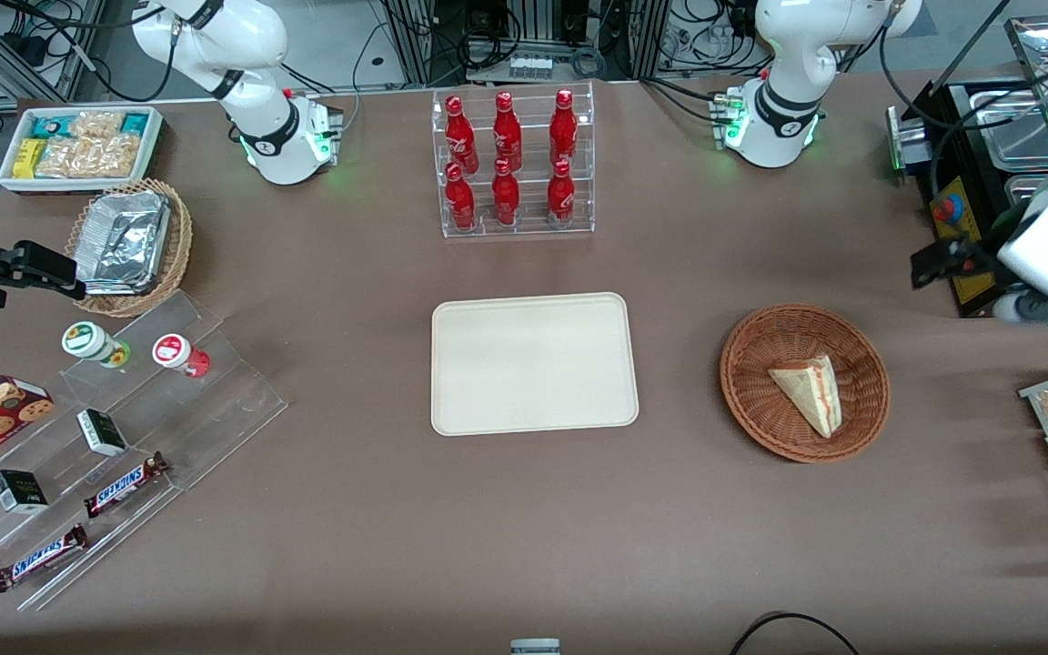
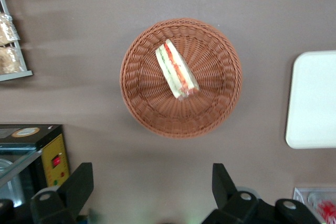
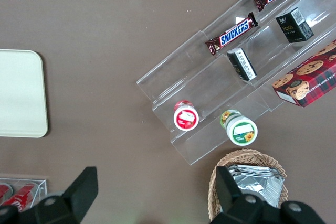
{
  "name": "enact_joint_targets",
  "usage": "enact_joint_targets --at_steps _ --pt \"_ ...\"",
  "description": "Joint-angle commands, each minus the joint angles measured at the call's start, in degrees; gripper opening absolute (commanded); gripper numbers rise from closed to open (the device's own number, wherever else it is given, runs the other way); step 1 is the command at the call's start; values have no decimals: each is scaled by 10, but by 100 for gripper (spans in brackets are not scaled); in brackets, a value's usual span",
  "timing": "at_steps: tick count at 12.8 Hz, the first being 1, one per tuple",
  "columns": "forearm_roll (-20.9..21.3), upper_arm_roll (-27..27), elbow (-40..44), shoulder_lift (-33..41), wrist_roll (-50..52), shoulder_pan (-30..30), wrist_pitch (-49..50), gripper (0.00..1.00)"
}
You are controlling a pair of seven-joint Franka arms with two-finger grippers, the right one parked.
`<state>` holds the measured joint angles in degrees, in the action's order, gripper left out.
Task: Place sandwich from basket to tray
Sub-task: 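Move the left gripper from rest toward the sandwich in the wicker basket, then lower the left gripper onto the wrapped sandwich and close on it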
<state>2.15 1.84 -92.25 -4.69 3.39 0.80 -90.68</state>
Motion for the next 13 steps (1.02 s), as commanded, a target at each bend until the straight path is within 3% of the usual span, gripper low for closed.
enact_joint_targets --at_steps 1,6,10,13 --pt "6 3 -100 22 39 0 -87 100" --pt "6 14 -256 17 195 1 -292 100" --pt "6 14 -339 0 216 0 -417 100" --pt "6 14 -344 -37 223 -1 -456 100"
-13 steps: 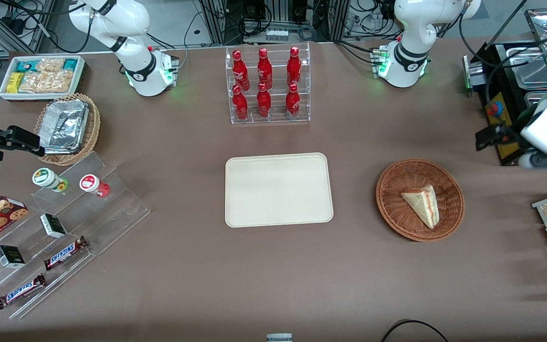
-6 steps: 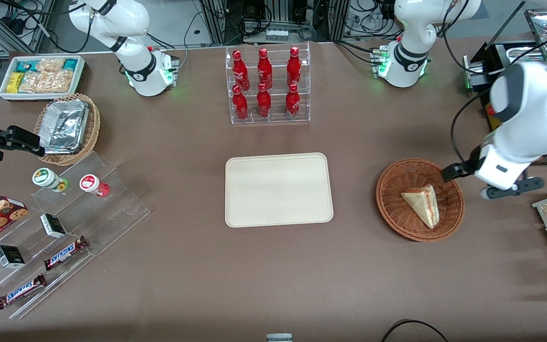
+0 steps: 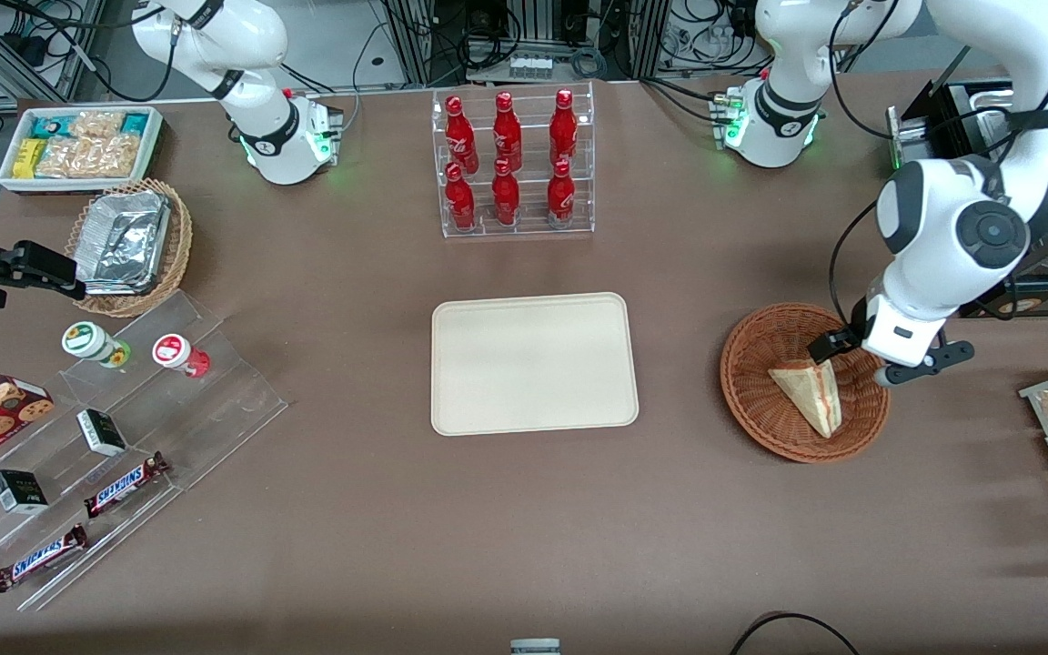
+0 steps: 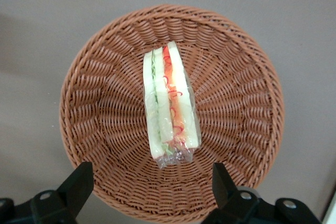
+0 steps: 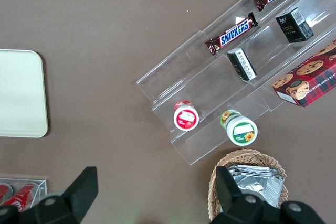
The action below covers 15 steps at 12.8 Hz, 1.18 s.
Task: Place sandwich from basket to tray
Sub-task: 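Lower the left gripper onto the wrapped sandwich and close on it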
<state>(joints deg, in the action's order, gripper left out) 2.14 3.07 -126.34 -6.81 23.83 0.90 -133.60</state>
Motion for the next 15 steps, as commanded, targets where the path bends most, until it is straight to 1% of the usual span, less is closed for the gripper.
enact_joint_targets --at_steps 1,7,8,9,10,11,12,14,15 --pt "6 2 -8 -23 26 -1 -44 100" --pt "6 2 -17 -68 43 -1 -108 100" --pt "6 2 -18 -73 43 -1 -114 95" --pt "6 2 -17 -74 45 -1 -114 69" --pt "6 3 -16 -75 56 0 -114 39" --pt "6 3 -15 -73 64 0 -113 12" --pt "6 4 -14 -71 64 2 -111 0" --pt "6 13 -8 -59 69 2 -98 0" --pt "7 17 4 -48 69 2 -71 0"
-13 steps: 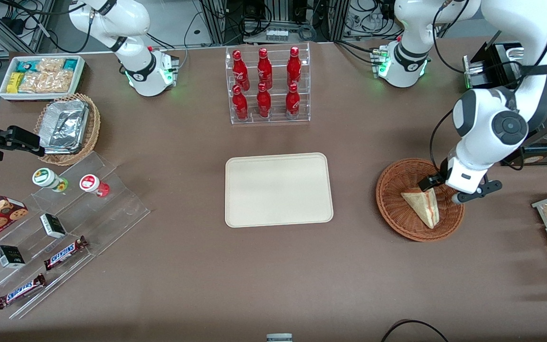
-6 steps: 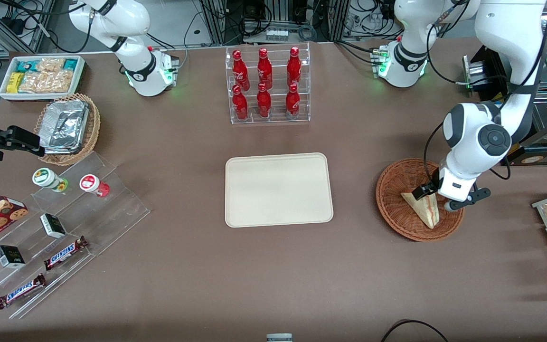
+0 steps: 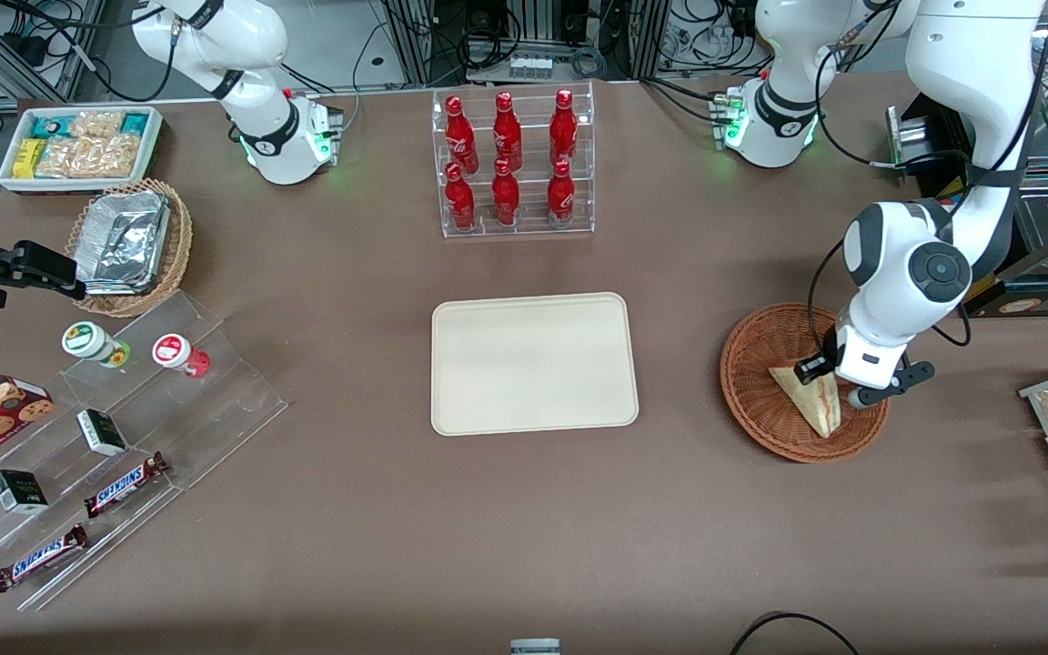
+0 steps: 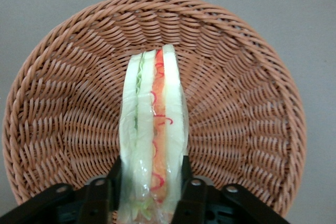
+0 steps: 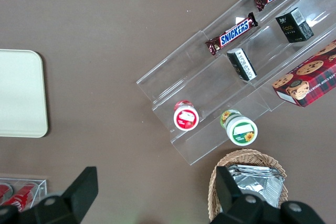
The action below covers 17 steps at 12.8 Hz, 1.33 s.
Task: Place sandwich from basket to tray
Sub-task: 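Lift the sandwich and carry it over the cream tray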
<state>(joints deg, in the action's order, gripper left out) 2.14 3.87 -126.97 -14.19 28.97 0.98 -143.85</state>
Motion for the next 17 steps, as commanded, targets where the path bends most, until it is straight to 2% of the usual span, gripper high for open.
enact_joint_targets --at_steps 1,5,9,10,13,15,17 --pt "7 15 31 35 18 2 77 0" --pt "8 73 165 48 19 3 274 0" --pt "6 147 263 41 29 5 363 0" --pt "6 165 280 32 42 15 371 0" --pt "14 170 311 0 99 86 365 0" --pt "40 170 355 -56 156 146 365 0" --pt "58 170 391 -107 184 182 353 0"
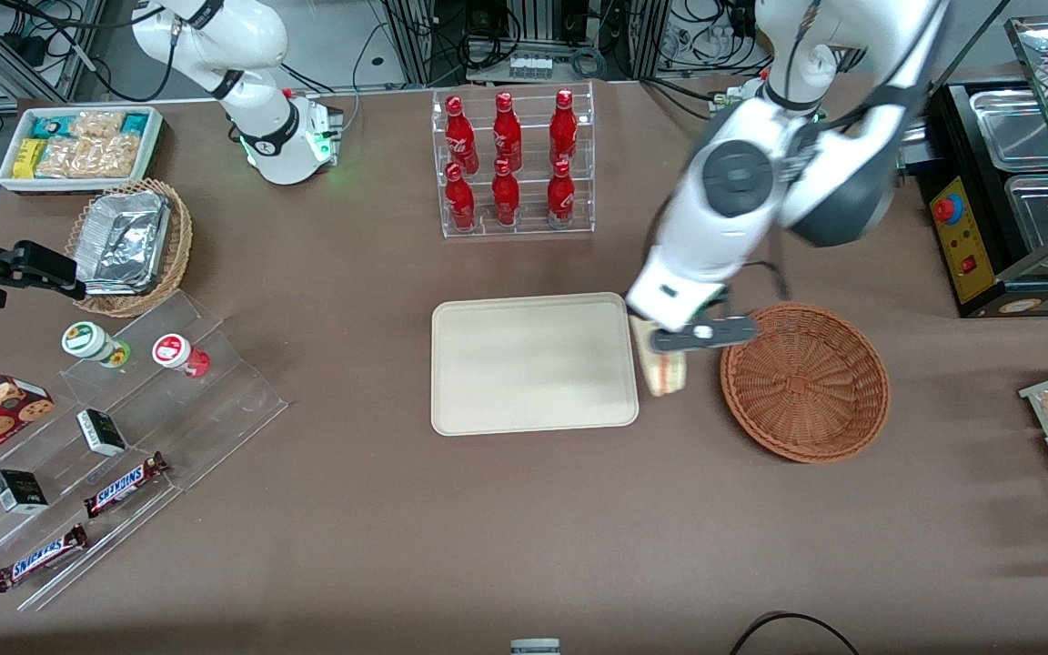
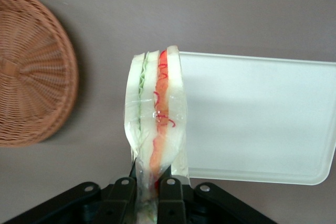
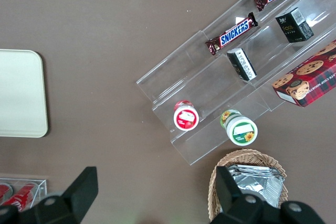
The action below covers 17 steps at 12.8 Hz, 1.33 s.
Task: Place sandwich from basket to tray
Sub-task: 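Lift the sandwich and carry it over the cream tray, then lower the sandwich upright onto the tray and open the left gripper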
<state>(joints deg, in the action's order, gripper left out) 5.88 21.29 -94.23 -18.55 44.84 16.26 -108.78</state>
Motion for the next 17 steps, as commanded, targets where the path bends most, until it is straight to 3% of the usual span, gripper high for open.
enact_joint_targets --at_steps 1,4,7,11,15,17 --pt "21 -4 82 -85 27 44 -11 0" --pt "27 -6 100 -130 59 93 -42 0" --pt "73 -6 102 -174 62 120 -73 0" --pt "76 -9 102 -201 62 145 -97 0" --pt "120 -9 102 -227 97 159 -115 0" --pt "123 -9 102 -237 103 160 -116 0"
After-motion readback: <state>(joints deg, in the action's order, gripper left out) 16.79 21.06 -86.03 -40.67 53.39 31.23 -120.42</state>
